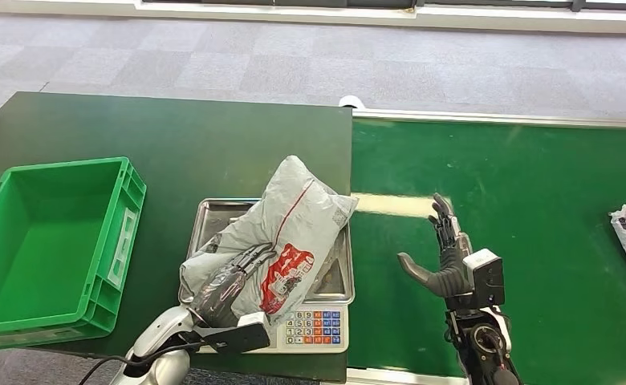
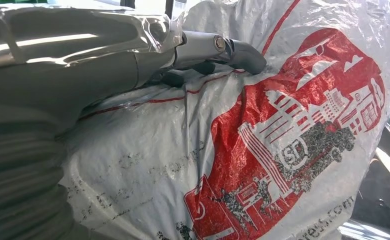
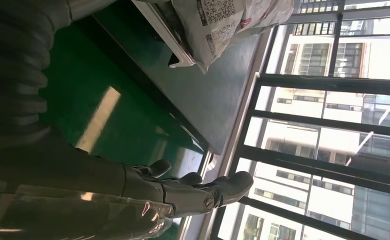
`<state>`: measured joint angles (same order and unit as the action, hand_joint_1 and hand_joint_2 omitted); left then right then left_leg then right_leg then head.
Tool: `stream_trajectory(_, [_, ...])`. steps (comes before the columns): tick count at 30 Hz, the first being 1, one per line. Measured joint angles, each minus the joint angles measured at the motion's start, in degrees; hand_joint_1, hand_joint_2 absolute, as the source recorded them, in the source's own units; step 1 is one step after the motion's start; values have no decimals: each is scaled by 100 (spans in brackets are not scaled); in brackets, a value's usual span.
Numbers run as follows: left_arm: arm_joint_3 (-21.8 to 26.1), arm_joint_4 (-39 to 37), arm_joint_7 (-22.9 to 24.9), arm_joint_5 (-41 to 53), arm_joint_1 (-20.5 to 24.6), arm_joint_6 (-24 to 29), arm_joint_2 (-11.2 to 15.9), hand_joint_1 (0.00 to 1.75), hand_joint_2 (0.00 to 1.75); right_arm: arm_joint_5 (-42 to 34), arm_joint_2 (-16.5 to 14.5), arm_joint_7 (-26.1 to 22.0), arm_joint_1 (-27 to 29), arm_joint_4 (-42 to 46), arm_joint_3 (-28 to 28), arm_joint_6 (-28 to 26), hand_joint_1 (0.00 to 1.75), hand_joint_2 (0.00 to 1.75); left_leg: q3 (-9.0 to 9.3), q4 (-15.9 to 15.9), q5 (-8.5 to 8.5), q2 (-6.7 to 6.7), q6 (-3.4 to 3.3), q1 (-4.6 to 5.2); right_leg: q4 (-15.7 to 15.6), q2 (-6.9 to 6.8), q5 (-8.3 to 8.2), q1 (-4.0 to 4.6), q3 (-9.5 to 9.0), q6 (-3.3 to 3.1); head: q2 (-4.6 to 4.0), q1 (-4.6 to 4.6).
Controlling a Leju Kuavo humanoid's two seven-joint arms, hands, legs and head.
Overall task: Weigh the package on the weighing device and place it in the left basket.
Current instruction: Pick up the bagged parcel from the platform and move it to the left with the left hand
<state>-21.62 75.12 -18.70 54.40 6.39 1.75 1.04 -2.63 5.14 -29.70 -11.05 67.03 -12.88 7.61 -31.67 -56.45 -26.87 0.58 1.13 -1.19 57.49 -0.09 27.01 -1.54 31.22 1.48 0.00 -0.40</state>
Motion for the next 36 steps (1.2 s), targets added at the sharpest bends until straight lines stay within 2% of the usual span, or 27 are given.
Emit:
stream_trajectory(1, [-5,-9,-1,-1,6,0,2,40,175,0,-1,2,1,4,1,-1,0,175,4,0,0,1,0,0,0,-1,0,0,-4,0,0,0])
stream_trajectory(4, [-22,-19,-21,-9,18,4,9,162,175,2,-3,3,3,20,8,-4,0,175,8,0,0,2,0,0,0,-2,0,0,-8,0,0,0])
stream_trajectory(5, [-29,-19,-44,-26,20,13,11,170,175,5,-5,4,5,27,16,-5,0,175,10,0,0,2,0,0,0,-2,0,0,-8,0,0,0])
stream_trajectory(10, [-68,-22,-239,-97,12,334,28,174,175,29,-11,33,51,112,97,-14,0,175,11,0,0,1,0,0,0,-1,0,0,-8,0,0,0])
stream_trajectory(15, [-147,-57,-436,-10,-97,1269,24,175,175,15,-12,40,84,174,152,-15,0,175,3,0,1,-7,0,0,0,6,-6,0,5,-4,0,0])
stream_trajectory(20, [-171,-46,-558,-95,-240,1932,-19,175,175,-61,7,32,86,178,167,-15,0,175,-13,0,4,-16,2,-1,0,9,-9,1,25,-7,0,-1])
stream_trajectory(29, [-141,-1,-632,-163,-245,2299,-87,175,175,-158,19,18,70,170,160,-15,0,175,-44,0,6,-16,2,-1,1,9,-11,1,54,-6,0,1])
stream_trajectory(36, [-23,101,-1173,-388,-271,3314,-126,175,175,-181,19,16,73,170,158,-27,0,175,-71,0,6,-18,2,-1,1,10,-12,2,83,-6,0,0])
